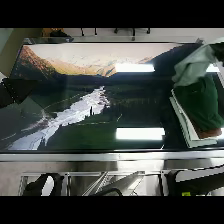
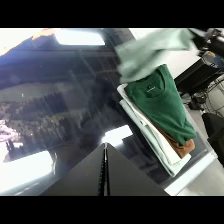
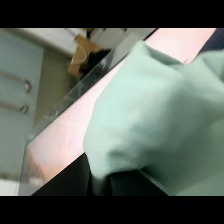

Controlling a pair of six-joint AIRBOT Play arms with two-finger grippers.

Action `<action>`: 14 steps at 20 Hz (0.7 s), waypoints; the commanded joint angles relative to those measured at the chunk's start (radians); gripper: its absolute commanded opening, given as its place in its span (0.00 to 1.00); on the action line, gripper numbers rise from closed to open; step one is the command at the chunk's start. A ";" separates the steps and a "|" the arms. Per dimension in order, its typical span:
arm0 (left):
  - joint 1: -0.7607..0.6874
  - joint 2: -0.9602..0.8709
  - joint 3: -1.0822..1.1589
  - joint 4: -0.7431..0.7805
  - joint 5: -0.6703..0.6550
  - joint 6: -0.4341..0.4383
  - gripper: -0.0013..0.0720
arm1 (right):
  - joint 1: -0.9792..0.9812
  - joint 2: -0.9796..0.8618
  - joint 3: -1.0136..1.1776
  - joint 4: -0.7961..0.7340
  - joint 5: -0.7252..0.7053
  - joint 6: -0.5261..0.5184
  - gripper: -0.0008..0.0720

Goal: Fold the shirts.

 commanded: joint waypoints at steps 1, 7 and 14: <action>0.001 0.000 0.000 0.000 0.000 0.005 0.04 | -0.120 0.069 0.001 -0.001 0.006 -0.012 0.04; 0.001 0.000 0.000 0.000 0.000 0.017 0.04 | -0.170 0.148 0.000 -0.165 0.098 0.055 0.04; 0.001 0.000 0.000 0.001 -0.046 0.034 0.04 | -0.207 0.198 -0.107 -0.532 0.345 0.364 0.04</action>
